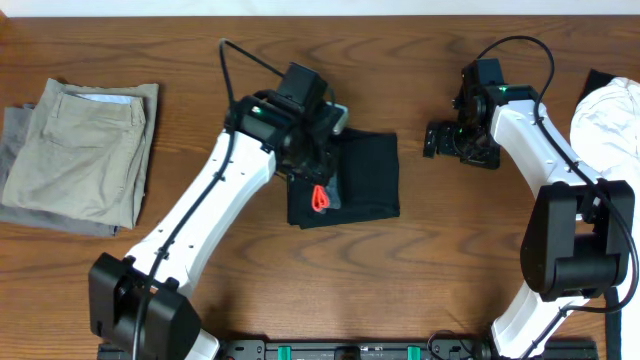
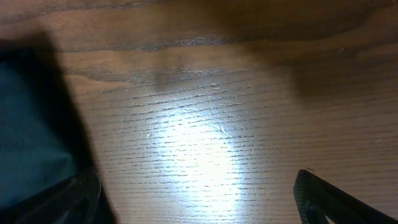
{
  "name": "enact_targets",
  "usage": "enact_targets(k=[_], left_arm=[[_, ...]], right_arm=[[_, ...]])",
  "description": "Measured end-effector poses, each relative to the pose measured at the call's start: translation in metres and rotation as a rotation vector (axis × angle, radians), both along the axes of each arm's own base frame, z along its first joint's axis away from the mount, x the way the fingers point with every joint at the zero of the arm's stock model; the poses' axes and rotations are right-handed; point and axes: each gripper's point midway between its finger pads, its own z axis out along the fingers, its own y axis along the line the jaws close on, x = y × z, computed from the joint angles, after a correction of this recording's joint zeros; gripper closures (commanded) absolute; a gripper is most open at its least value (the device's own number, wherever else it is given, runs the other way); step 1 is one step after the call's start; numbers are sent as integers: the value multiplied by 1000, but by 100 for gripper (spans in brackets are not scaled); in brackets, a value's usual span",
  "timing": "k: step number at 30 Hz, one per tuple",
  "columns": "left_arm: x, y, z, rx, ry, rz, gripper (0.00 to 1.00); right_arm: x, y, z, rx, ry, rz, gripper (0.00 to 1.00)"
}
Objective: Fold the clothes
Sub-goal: 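Fold the waistband rightward over the leggings with the left gripper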
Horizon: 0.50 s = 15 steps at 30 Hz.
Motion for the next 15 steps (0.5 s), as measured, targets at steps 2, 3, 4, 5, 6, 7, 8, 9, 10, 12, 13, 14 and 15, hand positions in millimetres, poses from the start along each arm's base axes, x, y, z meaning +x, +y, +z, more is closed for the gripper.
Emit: enact_targets(k=[2,3,4,5,6,7,8,9,10,12,13,14,15], left_arm=[[-1,-6,1,-6,-10,-16,94],[-3,-9,1,-7,-12,-24,94],[-4,-11,1,-8,-13,-30,94],[-5,-13,1,-8,-13,-36,94],[-6,-13,1,-7,-13,-39,94],[-7,-15,0,-6,-11,-43,94],[-7,-16,-1,-5,-8,-46,94],[-8,-17,-3,-2,-3,-50,94],[-8,-18,-6,1,2,-53,93],[-9,-21,-12,9,15,-60,93],[-8,-23,-15,12,20,-63,93],[-8,-24,-17,13,22,-64,94],[-7,-26,-20,13,22,-67,93]], right_arm=[[0,0,0,0,0,-3,3],[0,0,0,1,1,-6,4],[0,0,0,1,0,-6,6],[0,0,0,1,0,-7,7],[0,0,0,1,1,-12,7],[0,0,0,2,1,-14,7],[0,0,0,2,1,-14,6],[0,0,0,2,2,-16,6],[0,0,0,2,2,-17,6],[0,0,0,2,1,-18,6],[0,0,0,2,2,-20,6],[0,0,0,2,2,-20,7],[0,0,0,2,2,-20,7]])
